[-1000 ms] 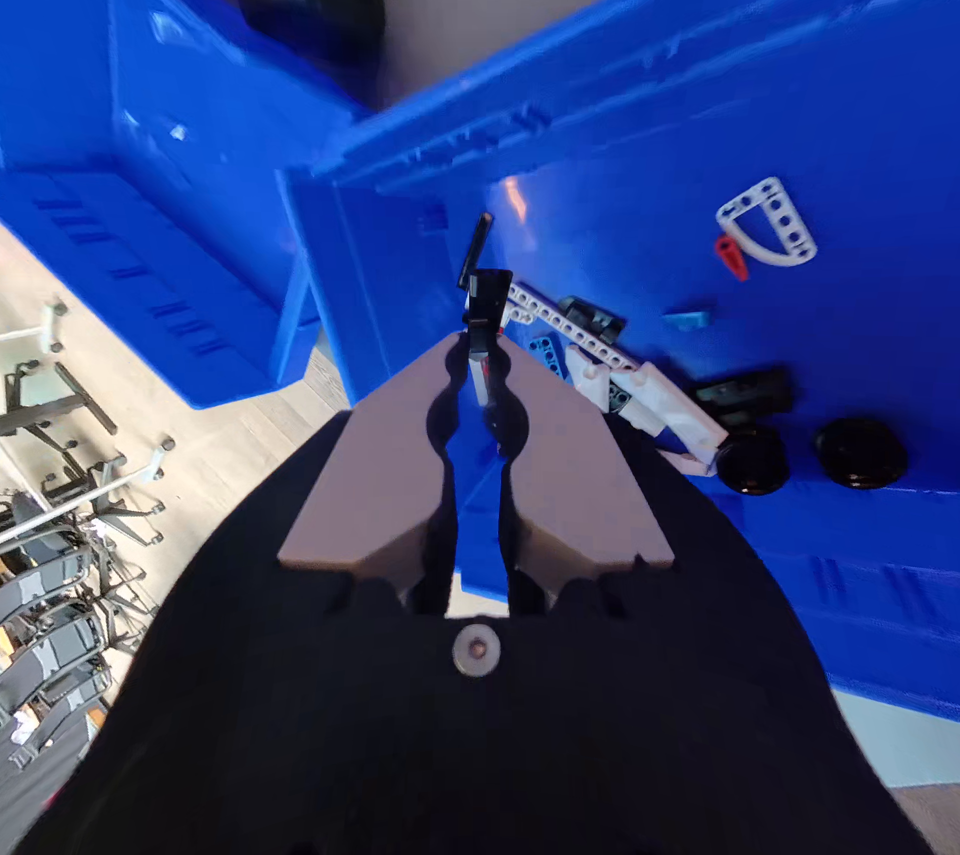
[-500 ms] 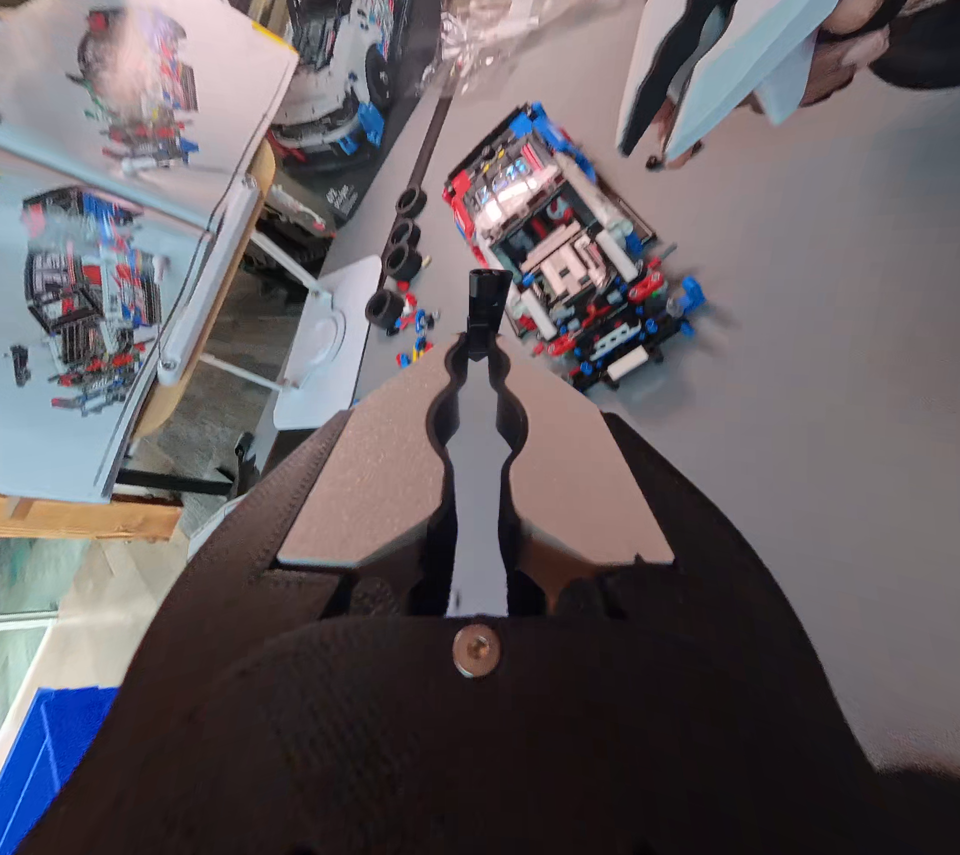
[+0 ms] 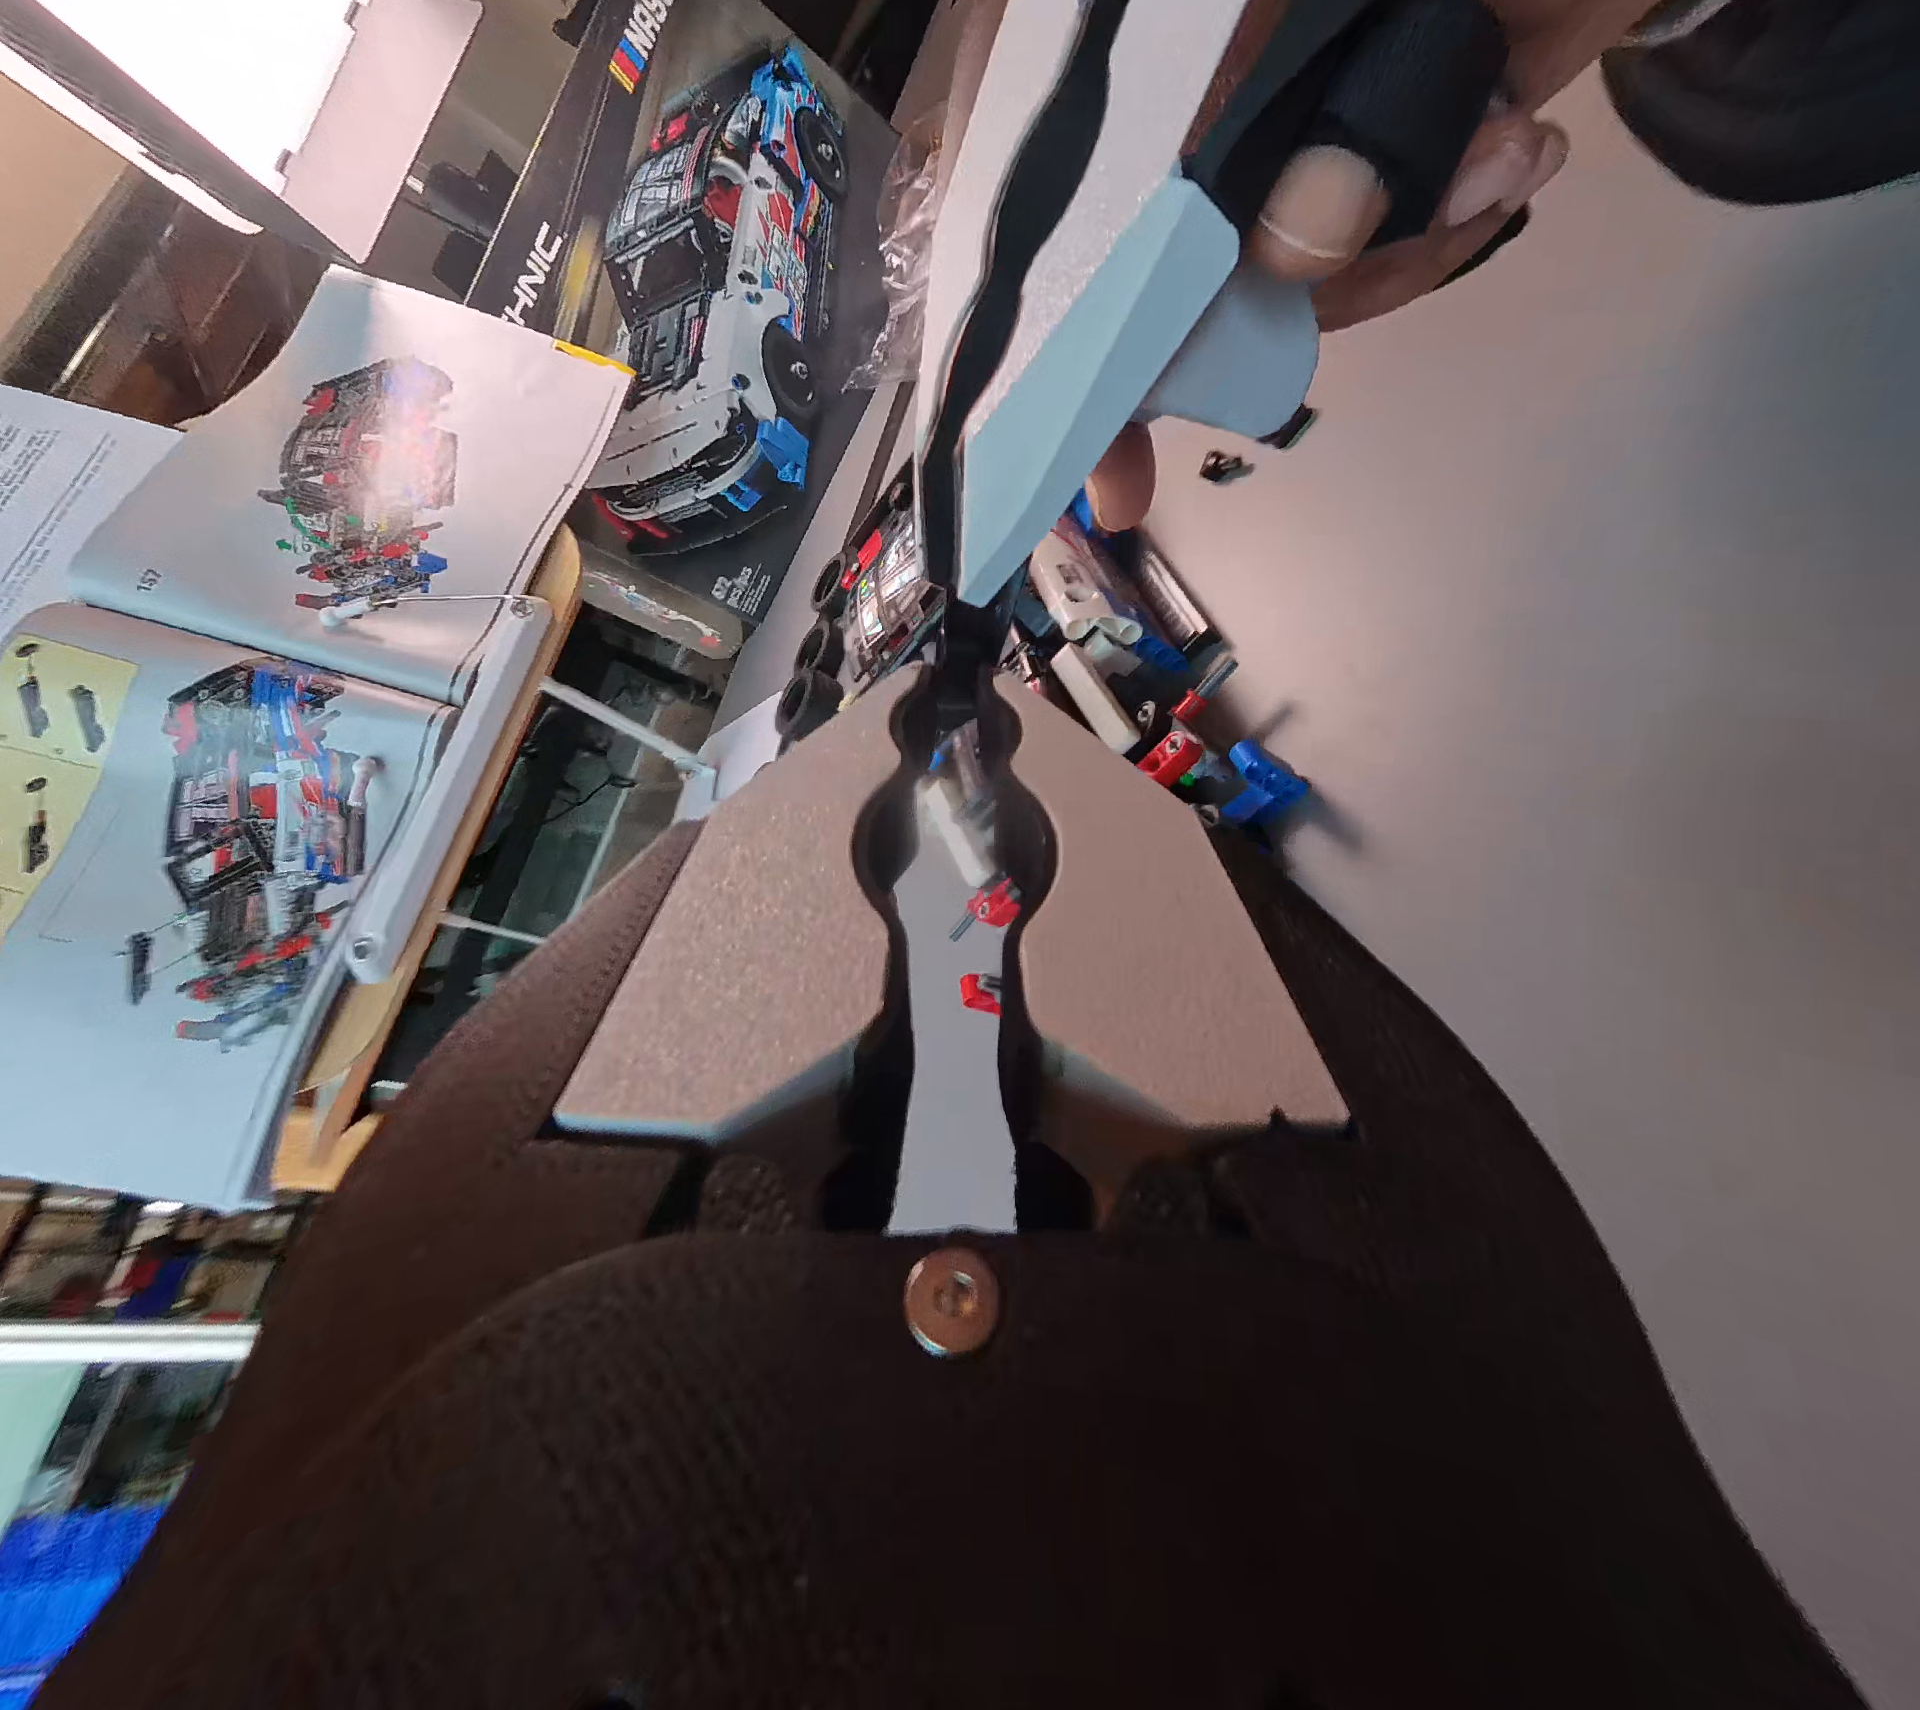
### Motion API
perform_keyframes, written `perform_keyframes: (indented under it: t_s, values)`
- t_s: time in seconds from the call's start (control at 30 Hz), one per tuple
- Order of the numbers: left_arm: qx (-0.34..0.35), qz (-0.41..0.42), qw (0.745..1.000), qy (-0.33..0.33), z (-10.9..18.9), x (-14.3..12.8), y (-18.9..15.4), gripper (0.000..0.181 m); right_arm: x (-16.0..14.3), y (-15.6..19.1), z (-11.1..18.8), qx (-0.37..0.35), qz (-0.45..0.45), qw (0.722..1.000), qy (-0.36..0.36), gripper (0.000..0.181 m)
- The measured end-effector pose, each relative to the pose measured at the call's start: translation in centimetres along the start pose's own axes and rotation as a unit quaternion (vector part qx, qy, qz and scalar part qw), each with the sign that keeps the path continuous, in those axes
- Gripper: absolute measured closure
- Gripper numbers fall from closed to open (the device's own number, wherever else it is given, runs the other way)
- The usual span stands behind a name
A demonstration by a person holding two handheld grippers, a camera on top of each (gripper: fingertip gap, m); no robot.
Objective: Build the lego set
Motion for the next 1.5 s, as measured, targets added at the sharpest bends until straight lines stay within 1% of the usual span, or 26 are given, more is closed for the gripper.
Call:
perform_keyframes:
  t_s: [0.03,0.07,0.1,0.13,0.17,0.23,0.27,0.3,0.33,0.37,0.43,0.5,0.53,0.57,0.6,0.63,0.7,0.77,0.8,0.87,0.93,1.0,1.07,1.2,1.3,1.5]
  values:
    - [-0.013,0.033,0.999,-0.023,0.3,0.2,0.0,0.175,0.1,0.3,0.1,0.007,0.031,0.999,-0.004,0.175]
    - [-0.034,0.086,0.994,-0.051,0.7,0.4,0.1,0.173,0.4,0.6,0.4,0.011,0.067,0.998,-0.014,0.176]
    - [-0.067,0.161,0.982,-0.076,1.1,0.6,0.3,0.161,0.8,1.1,0.7,0.015,0.107,0.994,-0.027,0.176]
    - [-0.109,0.253,0.957,-0.093,1.4,0.5,0.7,0.143,1.2,1.6,1.0,0.019,0.147,0.988,-0.042,0.176]
    - [-0.164,0.351,0.915,-0.111,1.8,0.5,0.9,0.134,1.5,1.9,1.2,0.016,0.181,0.982,-0.050,0.176]
    - [-0.279,0.516,0.796,-0.151,2.8,0.8,1.5,0.123,1.9,3.0,1.2,0.010,0.254,0.965,-0.058,0.175]
    - [-0.327,0.563,0.740,-0.169,3.3,0.8,1.5,0.125,1.9,3.5,1.0,0.005,0.295,0.954,-0.054,0.176]
    - [-0.369,0.589,0.694,-0.189,4.0,1.0,1.5,0.130,1.9,4.1,0.8,0.000,0.337,0.940,-0.048,0.175]
    - [-0.393,0.601,0.666,-0.201,4.4,1.2,1.4,0.134,1.8,4.6,0.5,-0.004,0.370,0.928,-0.044,0.175]
    - [-0.412,0.599,0.656,-0.203,4.7,1.4,1.1,0.137,1.8,5.1,0.3,-0.007,0.395,0.918,-0.044,0.175]
    - [-0.446,0.567,0.665,-0.194,5.2,1.9,-0.1,0.144,1.8,5.9,0.0,-0.009,0.436,0.899,-0.043,0.175]
    - [-0.450,0.547,0.684,-0.175,5.1,1.9,-1.0,0.147,1.9,6.3,0.0,-0.011,0.463,0.885,-0.045,0.176]
    - [-0.450,0.544,0.687,-0.171,5.1,1.9,-1.3,0.150,1.9,6.5,-0.1,-0.011,0.473,0.880,-0.046,0.176]
    - [-0.451,0.545,0.685,-0.173,5.1,1.9,-1.3,0.159,1.8,6.7,-0.1,-0.009,0.483,0.875,-0.043,0.176]
    - [-0.449,0.548,0.683,-0.177,5.1,2.0,-1.2,0.165,1.7,6.8,-0.2,-0.008,0.491,0.870,-0.040,0.175]
    - [-0.450,0.546,0.684,-0.179,5.2,1.9,-1.2,0.166,1.7,6.9,-0.3,-0.010,0.496,0.868,-0.041,0.175]
    - [-0.445,0.531,0.698,-0.182,5.2,1.7,-1.2,0.169,1.4,6.7,-0.3,-0.009,0.494,0.869,-0.036,0.175]
    - [-0.415,0.507,0.730,-0.193,5.0,1.6,-1.1,0.171,1.3,6.1,-0.2,-0.016,0.468,0.883,-0.036,0.175]
    - [-0.398,0.493,0.747,-0.203,5.0,1.7,-0.9,0.172,1.4,5.8,0.0,-0.015,0.436,0.899,-0.043,0.173]
    - [-0.352,0.461,0.785,-0.218,4.8,1.8,-0.5,0.172,1.8,4.7,0.5,-0.001,0.333,0.941,-0.064,0.157]
    - [-0.305,0.418,0.822,-0.237,4.8,1.9,-0.2,0.172,1.7,4.0,0.8,0.043,0.208,0.975,-0.071,0.144]
    - [-0.274,0.388,0.843,-0.253,5.0,2.3,0.1,0.172,2.1,3.5,1.2,0.074,0.119,0.986,-0.090,0.142]
    - [-0.259,0.365,0.857,-0.255,4.9,2.4,0.0,0.172,2.4,3.4,1.4,0.096,0.076,0.987,-0.102,0.145]
    - [-0.252,0.346,0.865,-0.262,5.0,2.7,-0.3,0.172,2.0,4.5,1.0,0.127,0.063,0.986,-0.092,0.156]
    - [-0.254,0.344,0.865,-0.265,5.1,2.9,-0.5,0.172,2.0,4.7,0.8,0.124,0.066,0.986,-0.090,0.167]
    - [-0.260,0.347,0.863,-0.260,5.1,2.8,-0.7,0.172,2.0,4.7,0.8,0.126,0.065,0.986,-0.088,0.168]
Point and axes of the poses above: each gripper's, where its closed fingertips meet, z back along the fingers, x out of its top, y = z × x across the jaws, the point moved 2 cm from there along z, back along the fingers, and after that the axes turned 5 degrees about x, right-handed, at the moved point
